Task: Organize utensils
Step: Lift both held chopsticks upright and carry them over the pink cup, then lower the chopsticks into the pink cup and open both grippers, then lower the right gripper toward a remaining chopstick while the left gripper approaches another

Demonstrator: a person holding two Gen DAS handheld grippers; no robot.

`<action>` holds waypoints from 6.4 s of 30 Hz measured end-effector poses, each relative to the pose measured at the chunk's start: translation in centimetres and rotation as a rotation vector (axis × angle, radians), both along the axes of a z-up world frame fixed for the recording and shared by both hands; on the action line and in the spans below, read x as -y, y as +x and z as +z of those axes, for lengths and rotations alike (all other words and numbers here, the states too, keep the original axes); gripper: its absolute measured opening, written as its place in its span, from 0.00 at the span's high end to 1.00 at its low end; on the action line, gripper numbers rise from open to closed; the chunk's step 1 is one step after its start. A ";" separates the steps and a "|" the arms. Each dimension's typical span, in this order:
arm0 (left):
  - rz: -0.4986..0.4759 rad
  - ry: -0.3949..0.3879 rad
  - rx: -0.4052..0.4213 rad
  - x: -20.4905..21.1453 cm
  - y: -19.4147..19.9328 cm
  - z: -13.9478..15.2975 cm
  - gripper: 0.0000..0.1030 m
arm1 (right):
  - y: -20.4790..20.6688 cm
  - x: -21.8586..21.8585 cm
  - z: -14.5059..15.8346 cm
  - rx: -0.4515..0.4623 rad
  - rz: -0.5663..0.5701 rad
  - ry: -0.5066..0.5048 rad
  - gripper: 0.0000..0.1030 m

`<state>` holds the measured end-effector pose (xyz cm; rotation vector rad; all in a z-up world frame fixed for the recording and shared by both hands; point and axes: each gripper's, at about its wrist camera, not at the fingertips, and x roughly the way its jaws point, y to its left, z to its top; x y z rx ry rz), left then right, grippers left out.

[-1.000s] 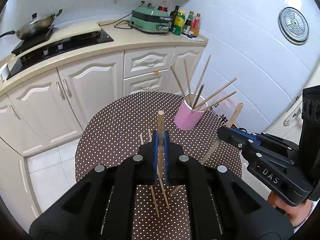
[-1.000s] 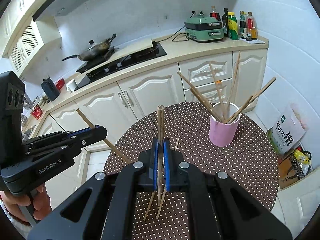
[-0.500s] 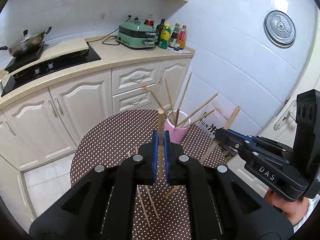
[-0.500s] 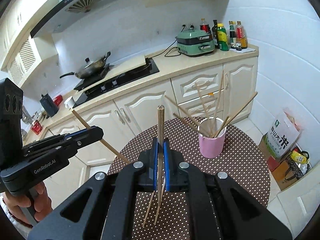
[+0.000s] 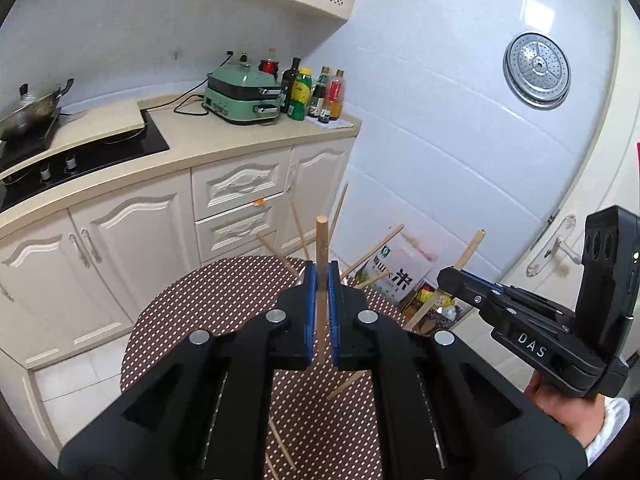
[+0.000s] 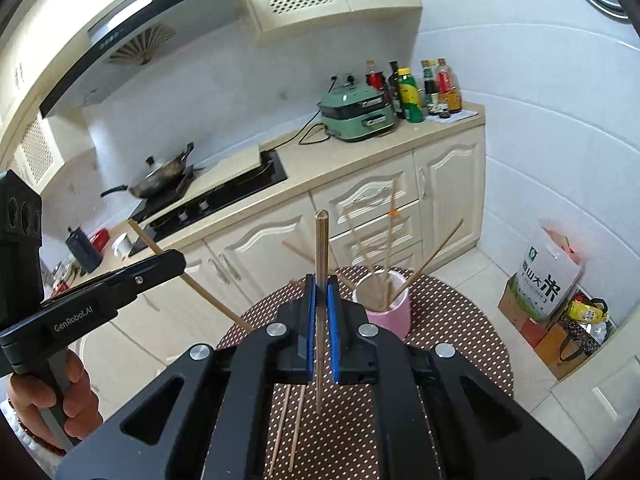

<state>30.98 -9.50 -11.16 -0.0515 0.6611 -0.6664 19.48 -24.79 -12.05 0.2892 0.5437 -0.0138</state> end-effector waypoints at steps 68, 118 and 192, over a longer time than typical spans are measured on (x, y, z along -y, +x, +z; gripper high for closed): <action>-0.041 0.143 -0.189 9.4 12.6 -9.1 0.94 | 10.5 5.2 -4.4 -0.100 0.004 -0.079 0.96; 0.049 0.134 -0.088 3.2 4.1 -4.9 0.47 | 3.0 0.7 -1.9 -0.041 -0.021 0.002 0.63; 0.201 0.458 -0.588 -1.5 13.3 -29.6 0.80 | 15.6 -6.6 -22.4 -0.640 0.296 0.045 0.64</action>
